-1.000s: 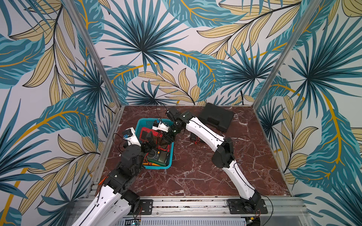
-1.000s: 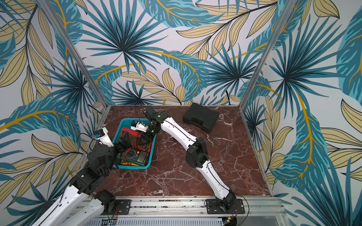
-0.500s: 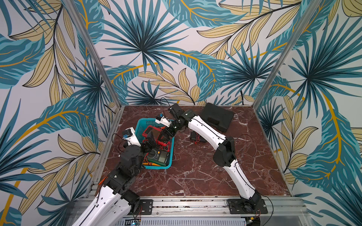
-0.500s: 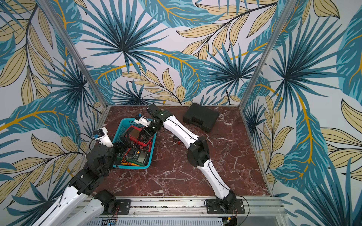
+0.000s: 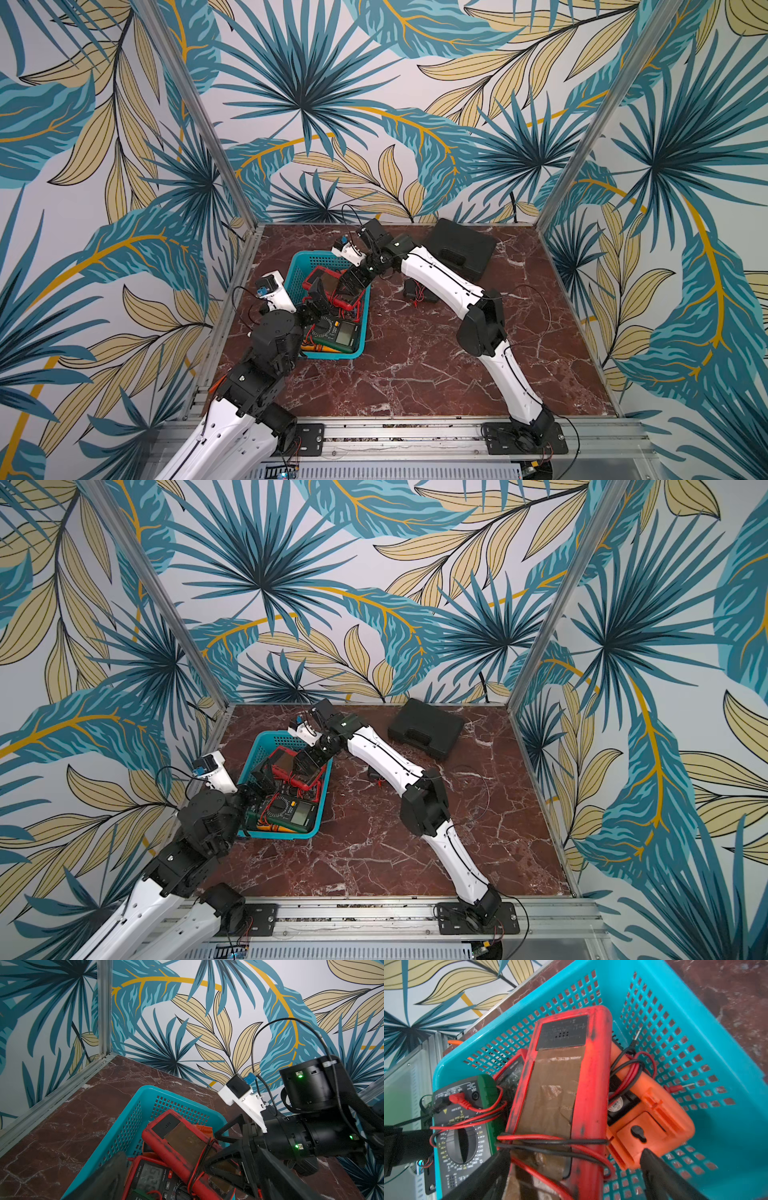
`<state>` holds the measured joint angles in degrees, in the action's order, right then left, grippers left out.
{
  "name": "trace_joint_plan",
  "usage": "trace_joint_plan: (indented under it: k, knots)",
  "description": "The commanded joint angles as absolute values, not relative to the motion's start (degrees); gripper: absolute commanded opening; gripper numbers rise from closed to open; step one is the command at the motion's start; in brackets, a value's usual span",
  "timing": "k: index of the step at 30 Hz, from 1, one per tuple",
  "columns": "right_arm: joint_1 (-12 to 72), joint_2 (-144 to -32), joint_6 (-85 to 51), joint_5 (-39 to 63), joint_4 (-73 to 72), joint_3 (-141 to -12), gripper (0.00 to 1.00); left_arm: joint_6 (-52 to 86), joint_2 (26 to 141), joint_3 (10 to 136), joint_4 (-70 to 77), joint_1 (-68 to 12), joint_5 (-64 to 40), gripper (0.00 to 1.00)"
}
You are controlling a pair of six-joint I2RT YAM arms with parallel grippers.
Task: Put the multimeter into the basket
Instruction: Place the multimeter in the basket, then adjust the multimeter in the basket.
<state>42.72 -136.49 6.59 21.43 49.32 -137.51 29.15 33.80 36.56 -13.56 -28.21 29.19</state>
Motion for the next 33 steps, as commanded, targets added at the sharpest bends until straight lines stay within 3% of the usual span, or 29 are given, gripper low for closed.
trace_joint_plan:
  k: [1, 7, 11, 17, 23, 33]
  knots:
    - [43.3, -129.4, 1.3, 14.9, 42.5, -132.9, 0.99, 28.6, 34.3, 36.6, -15.3, -26.7, 29.3, 1.0]
    - [43.2, -118.3, -7.3, 10.5, 35.5, -119.0, 0.99, 29.3, 34.6, 36.9, -17.2, -22.6, 24.8, 1.0]
    - [43.5, -109.6, -20.1, 6.8, 29.4, -104.8, 0.97, 29.3, 34.2, 36.7, -17.5, -21.8, 24.3, 1.0]
    - [44.7, -102.5, -39.3, 11.8, 7.1, -83.2, 0.84, 29.8, 32.3, 35.5, -18.1, -21.6, 24.8, 1.0]
    - [48.1, -104.0, -49.4, 9.9, -5.5, -76.4, 0.68, 30.0, 30.2, 34.8, -19.9, -21.7, 25.5, 1.0]
    - [48.6, -109.1, -56.5, 7.5, -11.8, -75.3, 0.67, 30.0, 28.8, 34.1, -20.6, -21.6, 25.3, 1.0]
